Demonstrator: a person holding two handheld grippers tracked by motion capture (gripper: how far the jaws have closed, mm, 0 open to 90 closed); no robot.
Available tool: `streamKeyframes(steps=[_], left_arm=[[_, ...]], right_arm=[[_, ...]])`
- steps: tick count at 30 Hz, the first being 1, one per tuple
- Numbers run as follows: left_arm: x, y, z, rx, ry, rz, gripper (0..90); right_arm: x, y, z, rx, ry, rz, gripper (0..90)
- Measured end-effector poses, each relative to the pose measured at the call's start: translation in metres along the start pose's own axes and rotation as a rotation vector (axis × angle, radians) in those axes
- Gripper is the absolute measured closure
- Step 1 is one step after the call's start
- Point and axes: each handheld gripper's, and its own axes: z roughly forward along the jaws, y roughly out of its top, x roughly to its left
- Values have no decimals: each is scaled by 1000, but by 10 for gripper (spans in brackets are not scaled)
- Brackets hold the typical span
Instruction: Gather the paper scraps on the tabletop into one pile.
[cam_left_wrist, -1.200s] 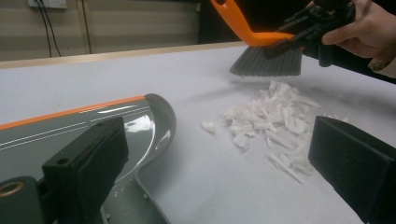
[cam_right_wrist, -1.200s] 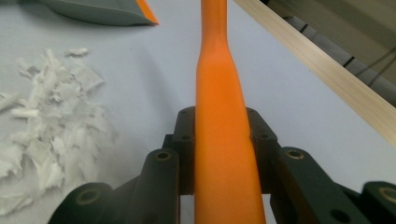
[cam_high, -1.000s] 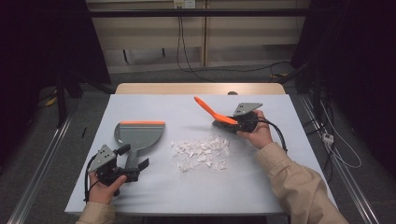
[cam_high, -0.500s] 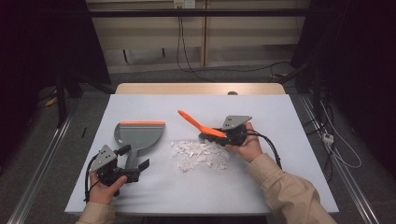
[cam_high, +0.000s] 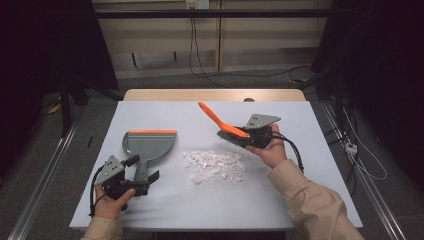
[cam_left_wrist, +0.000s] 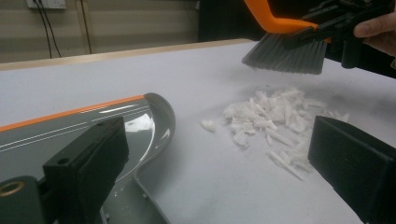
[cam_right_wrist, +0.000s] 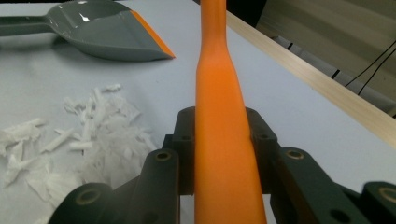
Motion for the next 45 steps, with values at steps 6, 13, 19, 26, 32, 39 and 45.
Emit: streamKeyframes(steps=[6, 13, 19, 26, 32, 39, 45], left_arm=[[0, 0, 0, 1, -2, 0, 46], [-1, 0, 1, 2, -1, 2, 47], [-1, 0, 1, 4, -1, 2, 47], [-2, 1, 1, 3, -5, 7, 47], [-2, 1, 1, 3, -2, 10, 47], [-2, 1, 1, 2, -2, 8, 47], [-1, 1, 0, 2, 1, 12, 47]], right_arm=[[-1, -16, -2, 45, -10, 29, 710], [-8, -24, 2, 101, -24, 73, 702], [-10, -11, -4, 140, -54, 100, 625], [-8, -4, -6, 321, -42, 89, 705], [-1, -1, -6, 335, -8, 100, 711], [-5, 10, -4, 245, 14, 80, 711], [-22, 11, 15, 208, -25, 32, 710]])
